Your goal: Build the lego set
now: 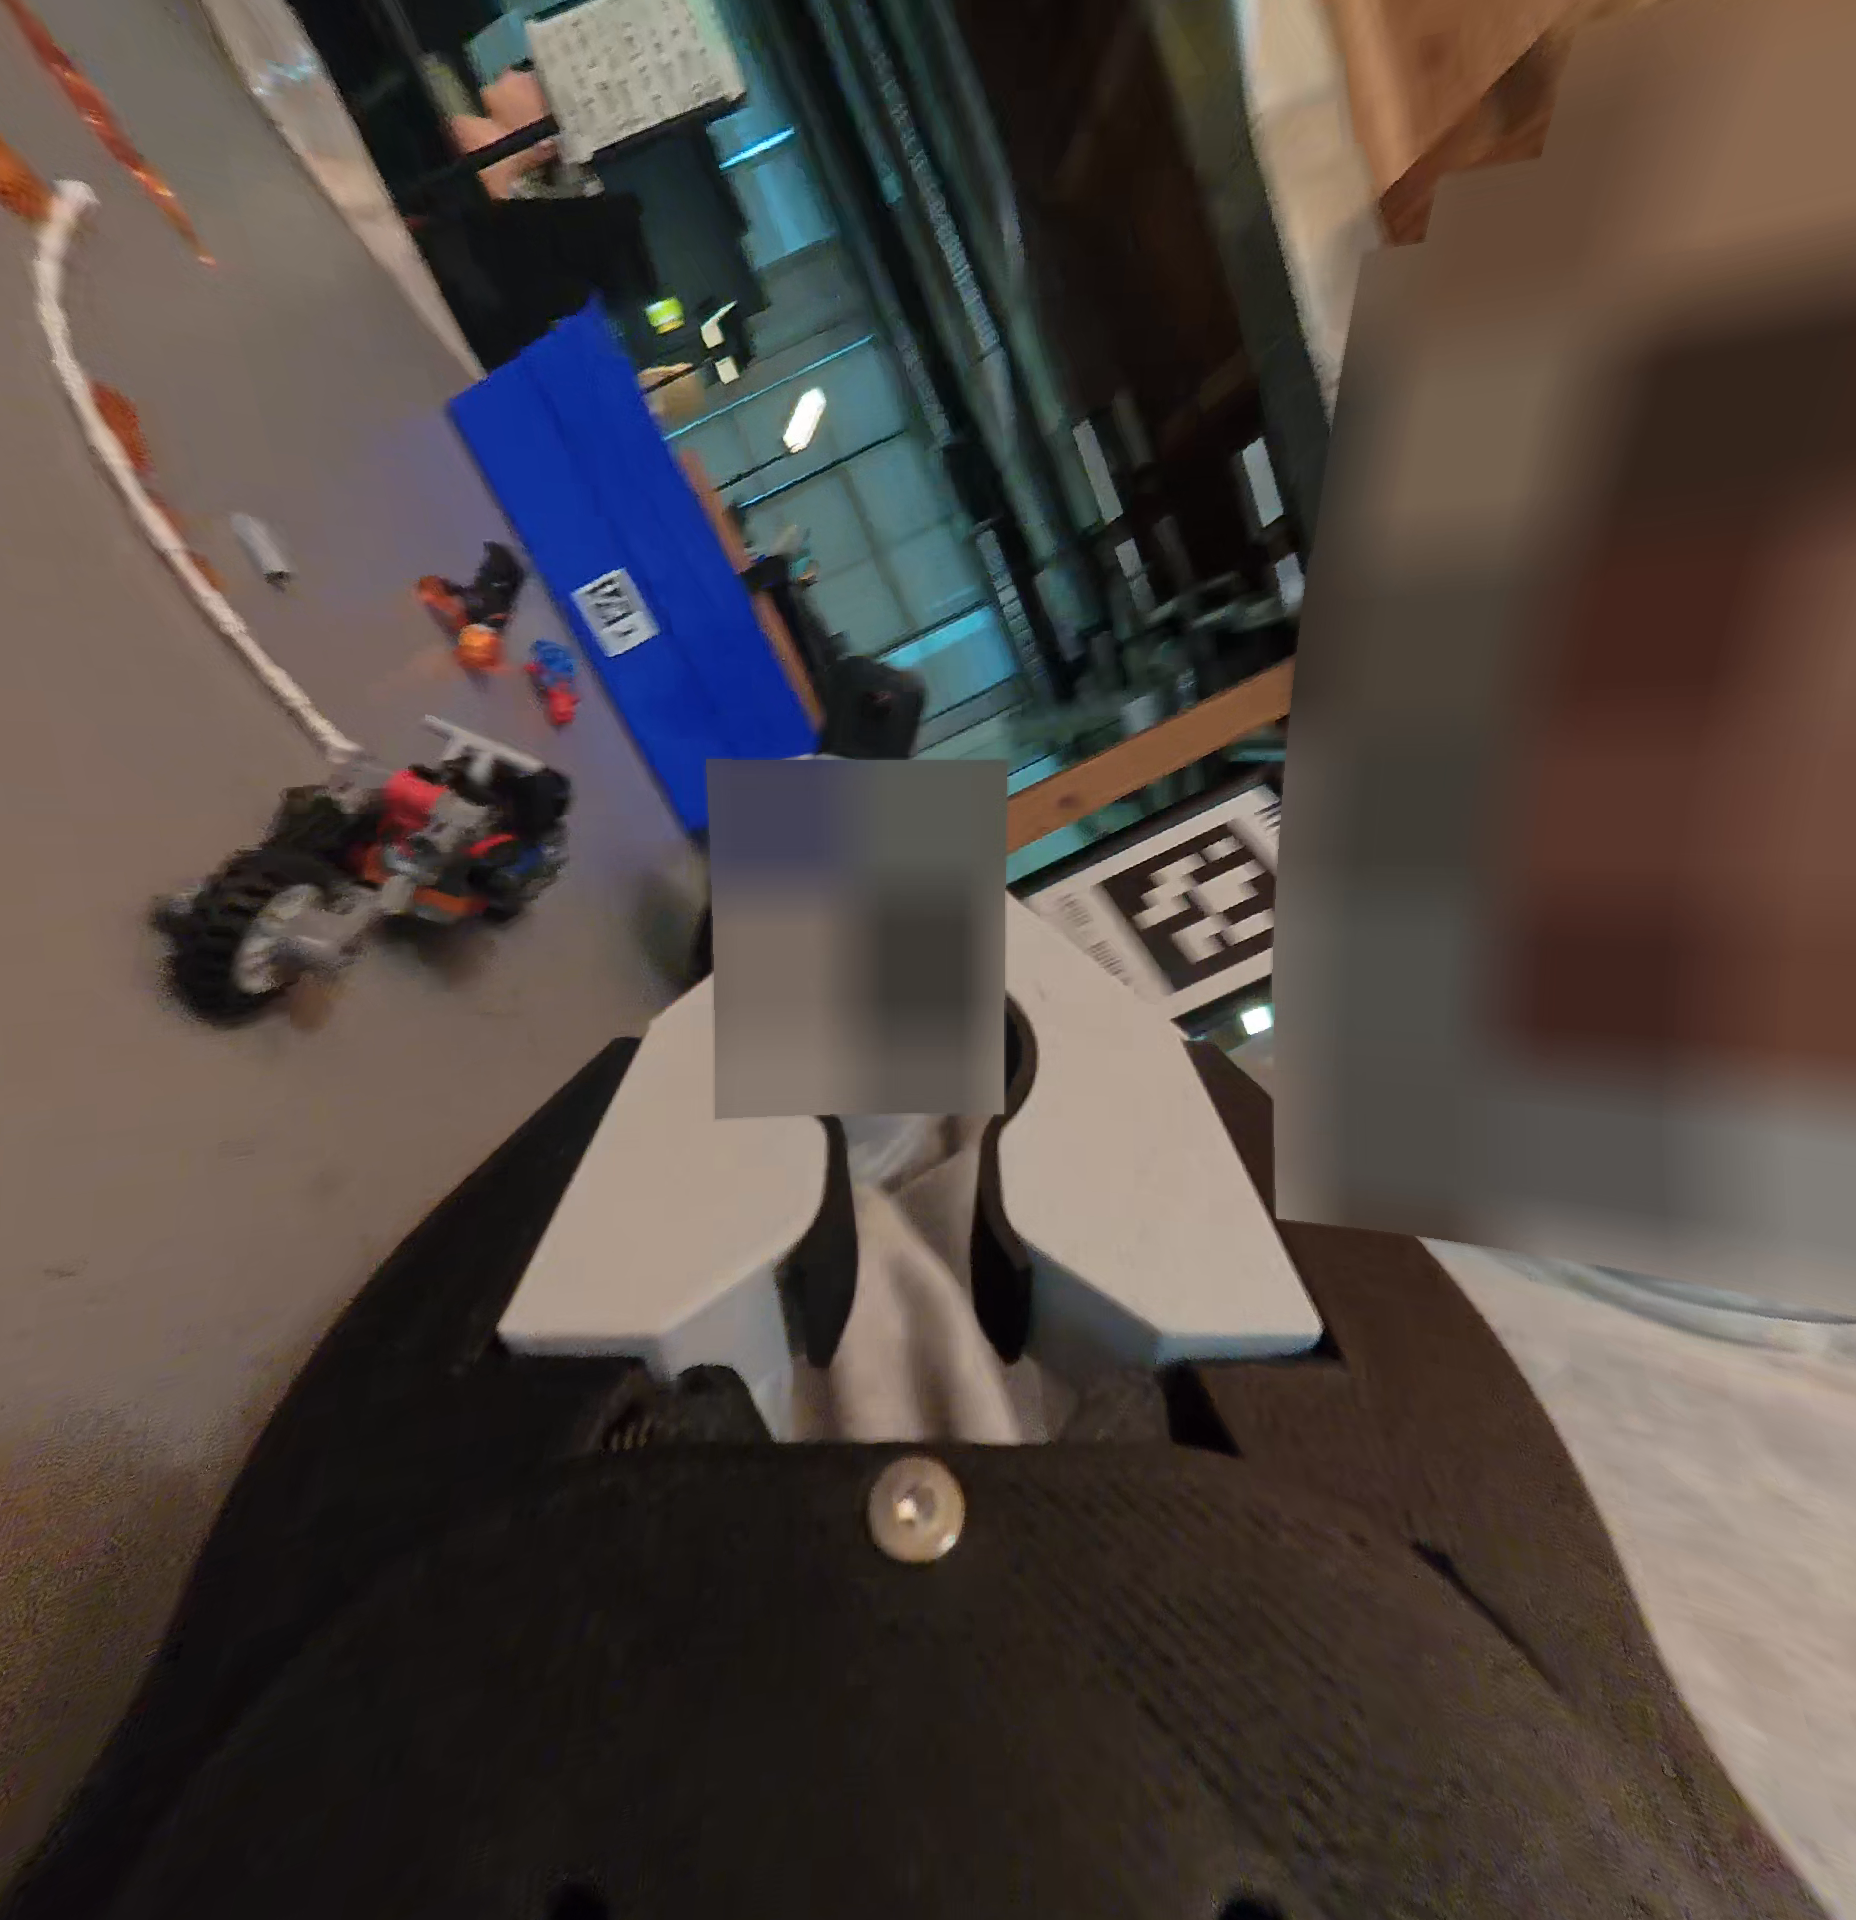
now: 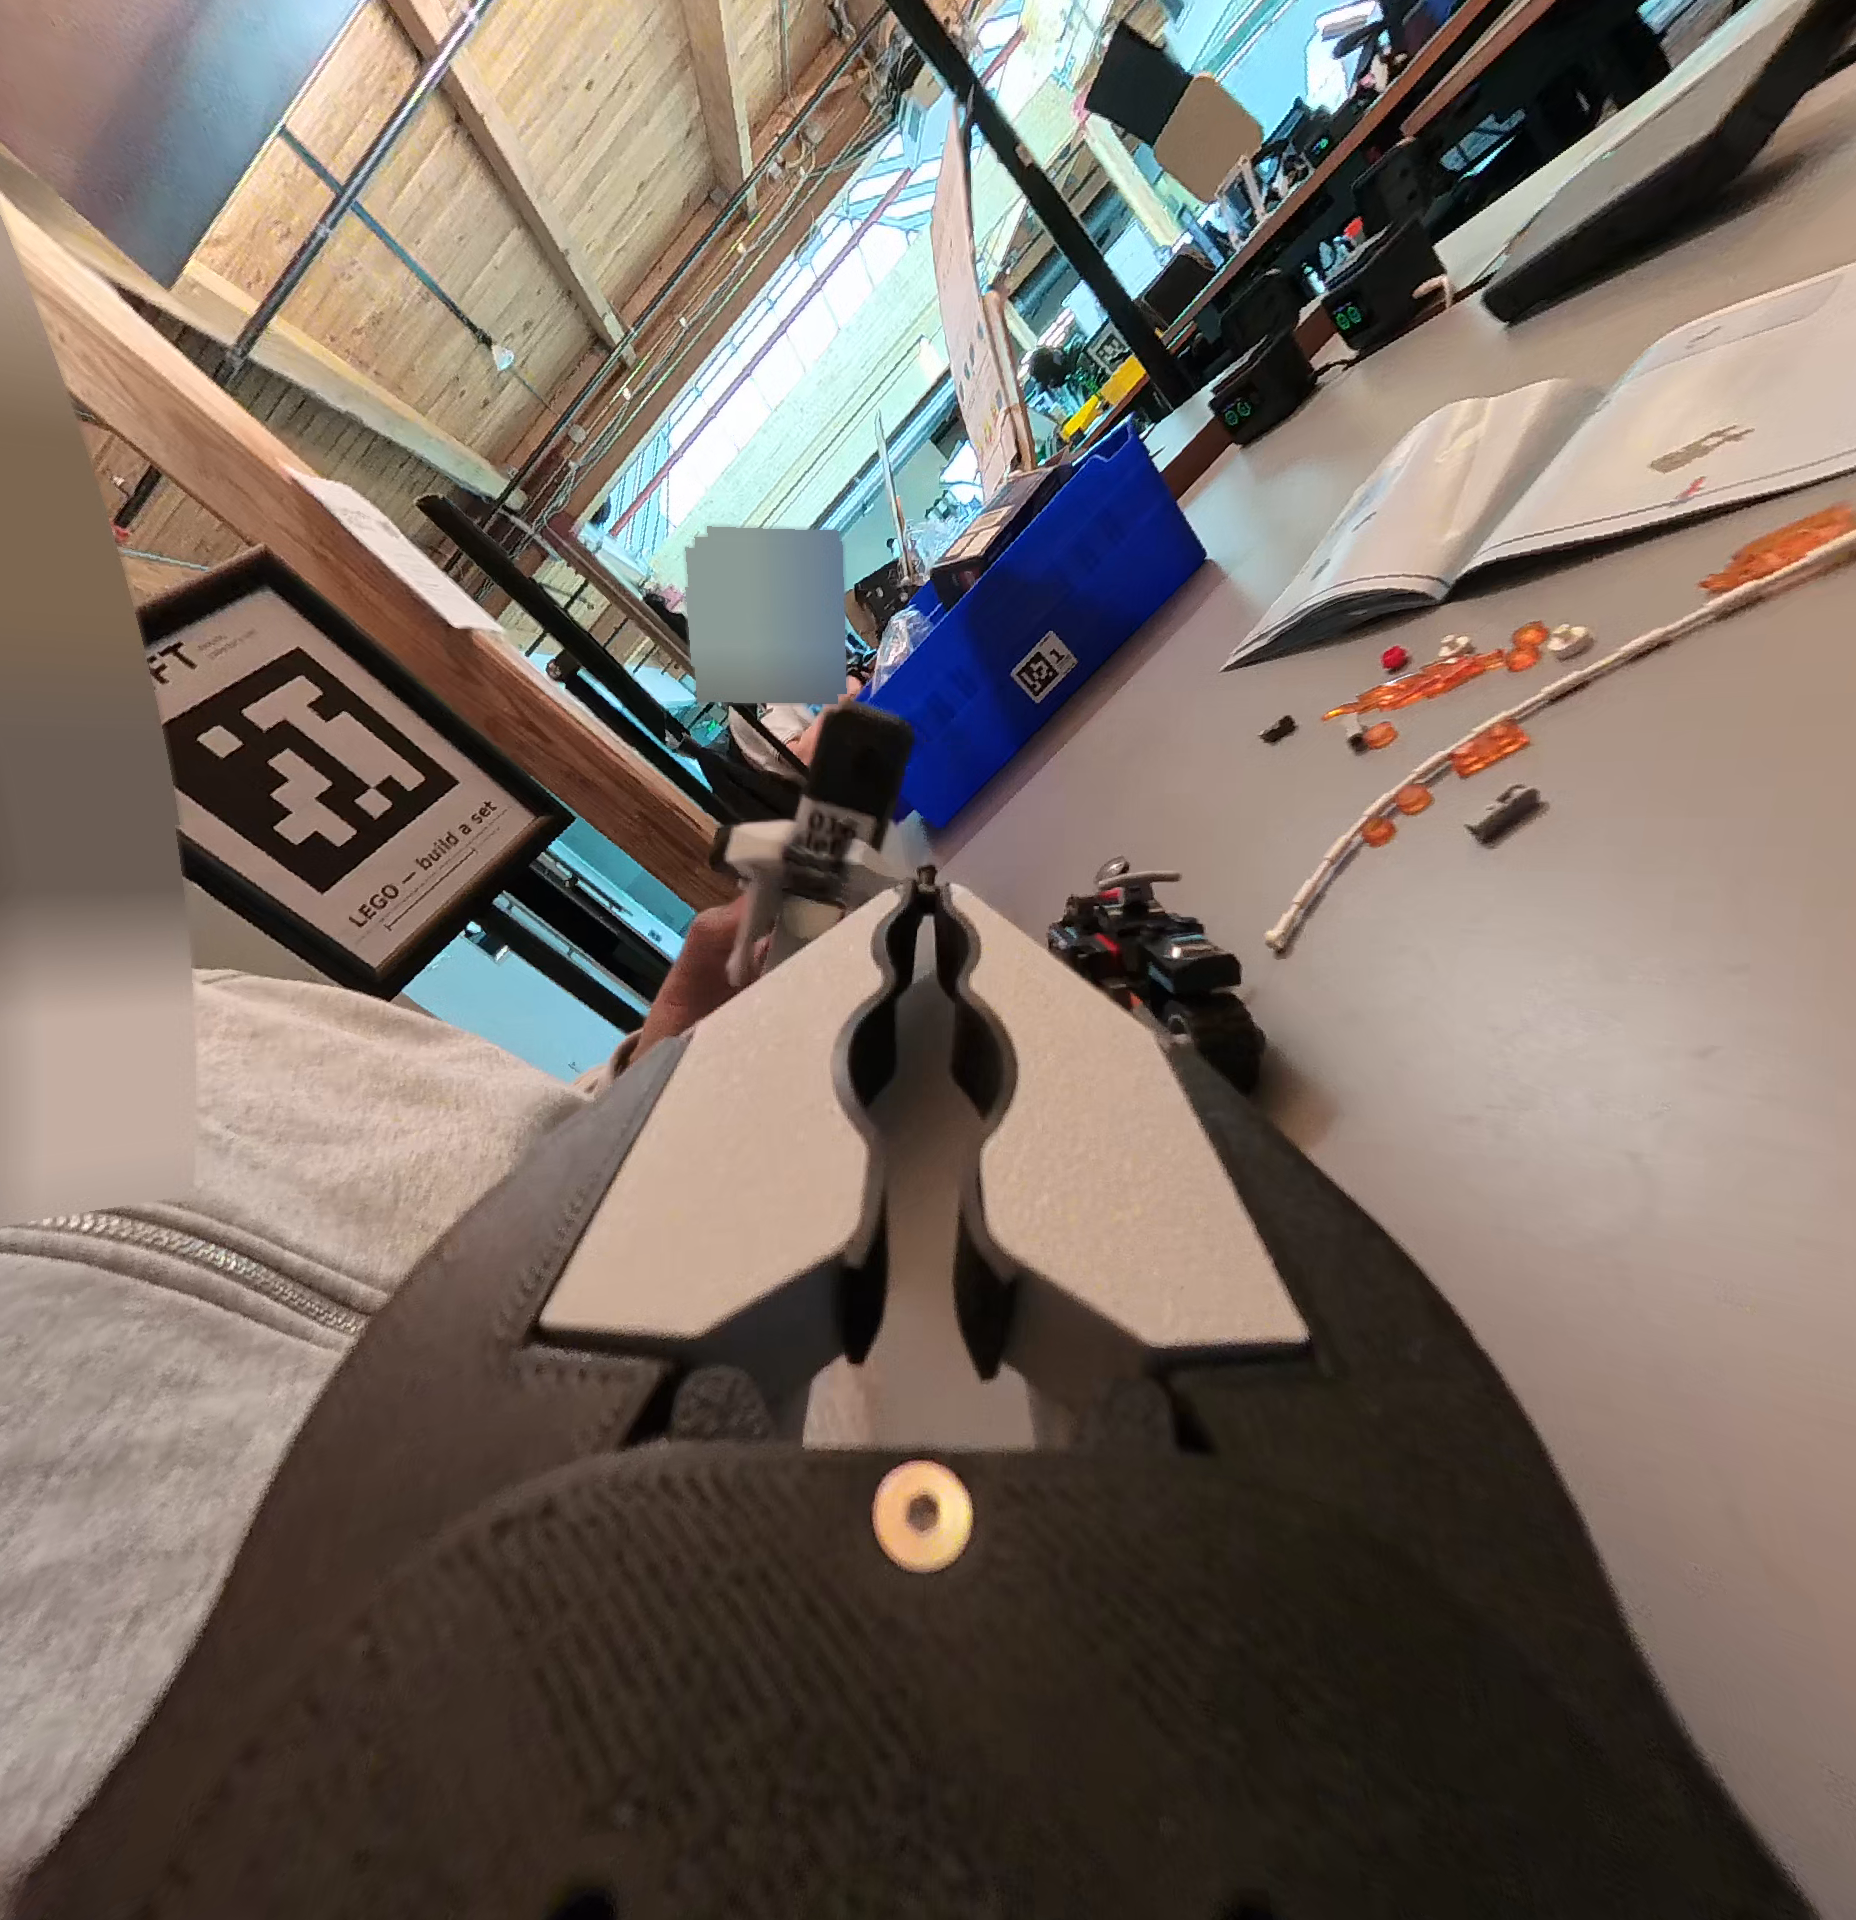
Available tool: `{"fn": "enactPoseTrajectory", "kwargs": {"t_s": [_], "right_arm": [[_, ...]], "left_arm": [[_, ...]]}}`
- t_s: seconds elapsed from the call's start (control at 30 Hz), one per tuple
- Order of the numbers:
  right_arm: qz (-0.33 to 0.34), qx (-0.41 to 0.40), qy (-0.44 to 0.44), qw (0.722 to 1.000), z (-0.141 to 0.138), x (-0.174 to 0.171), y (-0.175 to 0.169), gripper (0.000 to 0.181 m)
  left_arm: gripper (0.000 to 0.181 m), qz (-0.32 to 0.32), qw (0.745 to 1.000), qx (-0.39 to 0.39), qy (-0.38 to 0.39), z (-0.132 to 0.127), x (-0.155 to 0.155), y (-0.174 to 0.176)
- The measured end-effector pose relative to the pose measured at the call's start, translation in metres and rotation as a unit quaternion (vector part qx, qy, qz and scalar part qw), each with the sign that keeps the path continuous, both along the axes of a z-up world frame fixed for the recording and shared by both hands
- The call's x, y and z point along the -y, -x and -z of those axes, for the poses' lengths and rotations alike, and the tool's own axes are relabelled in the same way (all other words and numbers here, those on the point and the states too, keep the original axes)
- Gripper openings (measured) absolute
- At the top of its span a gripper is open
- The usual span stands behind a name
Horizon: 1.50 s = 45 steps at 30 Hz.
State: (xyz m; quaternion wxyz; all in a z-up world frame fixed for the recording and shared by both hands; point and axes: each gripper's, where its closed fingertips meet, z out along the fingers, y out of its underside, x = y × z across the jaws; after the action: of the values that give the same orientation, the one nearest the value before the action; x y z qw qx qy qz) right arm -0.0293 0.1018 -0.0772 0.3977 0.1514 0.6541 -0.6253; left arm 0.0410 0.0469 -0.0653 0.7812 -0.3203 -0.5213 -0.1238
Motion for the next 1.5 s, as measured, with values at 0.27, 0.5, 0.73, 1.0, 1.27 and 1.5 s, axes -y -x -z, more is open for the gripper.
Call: {"fn": "enactPoseTrajectory", "kwargs": {"t_s": [0.27, 0.5, 0.73, 1.0, 1.27, 1.5], "right_arm": [[-0.071, -0.171, -0.053, 0.981, 0.015, -0.004, -0.037, 0.000], [-0.143, -0.404, -0.163, 0.889, 0.071, -0.007, -0.067, 0.001], [-0.144, -0.406, -0.158, 0.888, 0.071, -0.004, -0.068, 0.001], [-0.152, -0.402, -0.150, 0.891, 0.069, -0.005, -0.070, 0.001], [-0.174, -0.374, -0.106, 0.905, 0.055, -0.005, -0.082, 0.000], [-0.181, -0.360, -0.105, 0.909, 0.054, -0.006, -0.082, 0.000]], "left_arm": [[0.014, 0.000, 0.930, 0.050, 0.365, 0.060, -0.019, 0.006], [0.014, 0.054, 0.840, 0.057, 0.537, 0.094, -0.042, 0.004], [0.015, 0.094, 0.805, 0.052, 0.583, 0.106, -0.052, -0.002], [0.020, 0.084, 0.820, 0.022, 0.565, 0.094, -0.054, -0.004], [0.006, 0.084, 0.859, -0.024, 0.505, 0.072, -0.064, -0.009], [0.001, 0.084, 0.861, -0.032, 0.501, 0.070, -0.066, -0.010]]}}
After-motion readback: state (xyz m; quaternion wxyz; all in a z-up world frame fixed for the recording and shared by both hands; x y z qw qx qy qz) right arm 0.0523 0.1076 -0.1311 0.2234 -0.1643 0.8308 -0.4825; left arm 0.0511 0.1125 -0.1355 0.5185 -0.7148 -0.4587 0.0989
